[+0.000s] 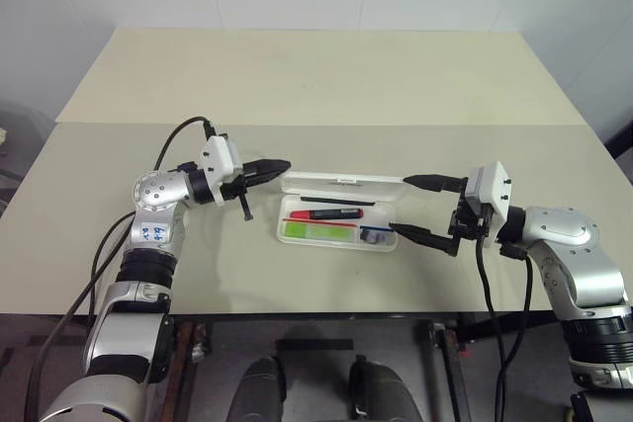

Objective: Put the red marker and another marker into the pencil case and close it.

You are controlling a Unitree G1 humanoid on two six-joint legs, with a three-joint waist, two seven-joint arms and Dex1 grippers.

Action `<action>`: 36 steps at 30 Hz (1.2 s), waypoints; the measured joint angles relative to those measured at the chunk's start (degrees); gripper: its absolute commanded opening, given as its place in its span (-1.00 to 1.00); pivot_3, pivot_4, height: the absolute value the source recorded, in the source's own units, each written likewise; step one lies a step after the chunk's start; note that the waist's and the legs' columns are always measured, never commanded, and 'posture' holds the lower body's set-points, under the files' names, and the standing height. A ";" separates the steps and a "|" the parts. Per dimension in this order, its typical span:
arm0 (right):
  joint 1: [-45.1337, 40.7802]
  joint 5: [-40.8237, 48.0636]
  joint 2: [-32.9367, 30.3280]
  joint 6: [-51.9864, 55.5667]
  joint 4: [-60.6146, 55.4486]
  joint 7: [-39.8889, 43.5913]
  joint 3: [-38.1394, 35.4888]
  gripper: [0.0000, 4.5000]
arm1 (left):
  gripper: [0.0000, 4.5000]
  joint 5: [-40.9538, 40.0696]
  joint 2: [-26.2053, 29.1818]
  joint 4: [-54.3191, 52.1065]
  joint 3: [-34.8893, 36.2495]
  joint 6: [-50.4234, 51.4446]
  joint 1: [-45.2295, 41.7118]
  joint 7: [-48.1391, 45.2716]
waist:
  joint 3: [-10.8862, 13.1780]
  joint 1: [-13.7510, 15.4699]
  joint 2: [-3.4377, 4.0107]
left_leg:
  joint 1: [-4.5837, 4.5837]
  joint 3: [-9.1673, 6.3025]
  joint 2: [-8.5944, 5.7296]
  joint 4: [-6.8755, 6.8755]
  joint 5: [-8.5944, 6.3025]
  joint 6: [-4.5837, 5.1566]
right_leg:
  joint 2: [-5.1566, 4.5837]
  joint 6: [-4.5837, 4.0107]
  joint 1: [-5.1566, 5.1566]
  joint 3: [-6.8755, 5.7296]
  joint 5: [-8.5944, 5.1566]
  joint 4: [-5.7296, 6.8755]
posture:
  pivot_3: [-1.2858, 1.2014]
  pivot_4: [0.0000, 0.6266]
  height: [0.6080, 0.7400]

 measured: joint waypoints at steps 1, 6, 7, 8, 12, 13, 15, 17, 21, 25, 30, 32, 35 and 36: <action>0.13 0.07 0.00 0.24 -0.03 0.00 0.00 1.00 | -0.99 0.15 0.63 -0.24 -1.09 -0.20 -0.09 -2.29 | 0.00 -0.02 0.00 | 0.00 0.00 0.00 0.00 -0.03 0.06 | 0.00 0.00 0.00 0.00 0.00 0.00 | 0.03 -0.52 1.00; 0.66 0.94 -0.05 1.62 -0.93 -0.37 -0.43 1.00 | -0.99 0.60 0.53 -2.63 -6.50 1.19 0.09 -9.03 | 0.00 0.00 0.00 | -0.01 -0.01 0.00 0.00 -0.05 0.08 | 0.00 0.00 0.00 0.00 0.00 0.00 | 0.03 -0.52 1.00; 0.91 1.34 -0.14 2.11 -1.45 -0.38 -0.61 1.00 | -0.99 0.60 0.40 -3.42 -7.05 1.54 0.16 -9.66 | 0.00 -0.02 0.00 | -0.01 -0.01 0.00 -0.01 -0.05 0.08 | 0.00 0.00 0.00 0.00 0.00 0.00 | 0.03 -0.52 1.00; 1.17 1.84 -0.33 2.95 -2.19 -0.37 -0.84 1.00 | -0.99 0.60 0.38 -4.04 -7.58 1.83 0.16 -10.20 | 0.00 -0.03 0.00 | -0.01 -0.01 0.00 -0.02 -0.05 0.08 | 0.00 0.00 -0.01 0.00 0.00 0.00 | 0.03 -0.52 1.00; 2.81 3.58 -2.00 5.87 -4.62 -0.36 -1.63 1.00 | -0.99 0.65 0.38 -5.70 -8.83 2.94 0.21 -10.97 | 0.00 -0.03 0.00 | -0.01 -0.01 0.00 0.01 -0.06 0.11 | 0.00 0.00 0.00 0.00 0.00 0.01 | 0.03 -0.52 1.00; 3.01 3.89 -2.27 6.35 -4.89 -0.37 -1.67 1.00 | -0.99 0.72 0.37 -5.70 -8.95 3.26 0.22 -10.98 | 0.00 -0.07 0.00 | -0.01 -0.02 0.00 0.03 -0.06 0.11 | 0.00 0.00 0.00 0.00 0.00 0.02 | 0.03 -0.52 1.00; 3.48 4.14 -2.84 6.96 -5.41 -0.41 -1.83 1.00 | -0.99 1.10 0.40 -5.70 -9.37 3.81 0.21 -10.96 | 0.00 -0.11 0.00 | 0.00 -0.03 0.01 0.05 -0.07 0.12 | 0.00 0.00 0.00 0.00 0.00 0.04 | 0.03 -0.52 1.00; 4.06 4.36 -3.18 7.58 -6.17 -0.46 -2.20 1.00 | -0.99 1.81 0.39 -5.68 -10.24 4.22 0.21 -10.94 | 0.00 -0.07 0.00 | 0.00 -0.05 0.01 0.05 -0.06 0.12 | 0.00 -0.01 0.00 0.00 0.00 0.04 | 0.03 -0.52 1.00; 5.01 4.58 -3.28 8.01 -7.26 -1.46 -3.22 1.00 | -0.99 5.28 0.03 -5.36 -12.31 5.98 -0.19 -8.85 | 0.00 0.02 0.00 | -0.01 -0.05 0.00 0.05 -0.07 0.13 | 0.00 -0.01 0.00 0.00 0.00 0.03 | 0.03 -0.52 1.00; 6.78 4.78 -2.78 8.24 -10.36 -3.71 -3.45 1.00 | -0.99 10.87 -2.27 -4.10 -14.63 6.16 -1.42 -1.82 | -0.01 0.24 -0.01 | -0.01 -0.11 -0.01 0.12 -0.08 0.15 | -0.01 0.00 0.09 -0.03 0.00 0.01 | 0.03 -0.52 1.00; 8.10 5.29 -2.09 9.14 -12.24 -5.91 -3.45 1.00 | -0.99 11.92 -2.71 -4.65 -15.55 6.57 -1.53 0.27 | -0.01 -0.01 0.00 | 0.03 -0.13 0.00 0.15 -0.07 0.16 | -0.01 -0.01 0.10 -0.03 0.02 0.05 | 0.03 -0.52 1.00; 8.47 5.34 -1.69 9.18 -13.18 -6.69 -3.45 1.00 | -0.99 12.10 -2.97 -5.67 -15.81 7.17 -1.18 0.37 | -0.01 -0.02 0.00 | 0.03 -0.13 0.00 0.15 -0.07 0.16 | -0.01 -0.01 0.10 -0.02 0.02 0.06 | 0.03 -0.52 1.00; 9.13 5.37 -1.00 9.18 -13.62 -7.48 -3.42 1.00 | -0.99 11.20 -3.41 -8.21 -15.63 9.90 0.20 -0.04 | -0.01 -0.03 0.00 | 0.02 -0.13 -0.01 0.14 -0.07 0.17 | -0.02 -0.01 0.10 -0.02 0.02 0.04 | 0.03 -0.52 1.00; 9.19 5.37 -0.77 9.18 -13.62 -7.68 -3.36 1.00 | -0.99 10.33 -3.56 -8.95 -15.31 11.23 0.59 -0.06 | -0.01 -0.02 0.00 | 0.02 -0.13 -0.01 0.14 -0.07 0.17 | -0.01 -0.01 0.10 -0.02 0.02 0.04 | 0.03 -0.52 1.00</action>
